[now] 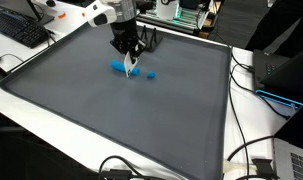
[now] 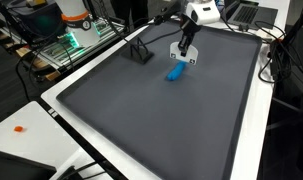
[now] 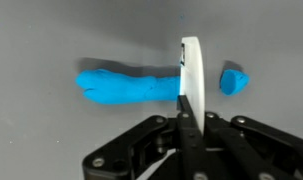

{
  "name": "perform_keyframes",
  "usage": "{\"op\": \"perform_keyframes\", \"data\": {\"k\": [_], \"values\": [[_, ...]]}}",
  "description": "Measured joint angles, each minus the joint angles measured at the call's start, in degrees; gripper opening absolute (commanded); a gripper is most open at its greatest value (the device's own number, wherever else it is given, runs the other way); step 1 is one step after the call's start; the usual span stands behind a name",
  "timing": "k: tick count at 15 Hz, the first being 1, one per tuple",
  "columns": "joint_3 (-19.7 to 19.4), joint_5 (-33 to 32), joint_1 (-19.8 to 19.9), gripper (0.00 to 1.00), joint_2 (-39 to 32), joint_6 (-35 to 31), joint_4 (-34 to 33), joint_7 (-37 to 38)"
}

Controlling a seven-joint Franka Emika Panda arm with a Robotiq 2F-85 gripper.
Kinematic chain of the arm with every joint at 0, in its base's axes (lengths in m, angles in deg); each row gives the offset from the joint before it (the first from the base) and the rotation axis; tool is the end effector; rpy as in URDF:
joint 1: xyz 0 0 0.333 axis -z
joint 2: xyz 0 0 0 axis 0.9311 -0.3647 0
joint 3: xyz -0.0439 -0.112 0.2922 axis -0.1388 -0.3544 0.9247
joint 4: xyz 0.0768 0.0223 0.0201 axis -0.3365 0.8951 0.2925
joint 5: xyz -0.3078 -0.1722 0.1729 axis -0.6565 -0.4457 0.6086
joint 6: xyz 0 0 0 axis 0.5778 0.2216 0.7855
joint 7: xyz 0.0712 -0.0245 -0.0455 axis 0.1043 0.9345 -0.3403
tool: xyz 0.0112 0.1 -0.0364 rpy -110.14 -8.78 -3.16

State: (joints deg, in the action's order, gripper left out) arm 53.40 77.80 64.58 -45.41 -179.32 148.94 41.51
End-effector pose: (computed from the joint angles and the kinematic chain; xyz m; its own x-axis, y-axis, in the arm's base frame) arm 0.6020 0.0754 0.2598 0.9904 0.1269 -0.0540 0.1249 -0.9914 -0.0387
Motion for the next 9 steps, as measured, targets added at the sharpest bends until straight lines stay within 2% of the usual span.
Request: {"op": "perform_keyframes", "data": {"k": [9], "values": [[-0.32, -1.16, 0.03, 0.01, -0.9, 0.0, -0.01, -0.22]]}}
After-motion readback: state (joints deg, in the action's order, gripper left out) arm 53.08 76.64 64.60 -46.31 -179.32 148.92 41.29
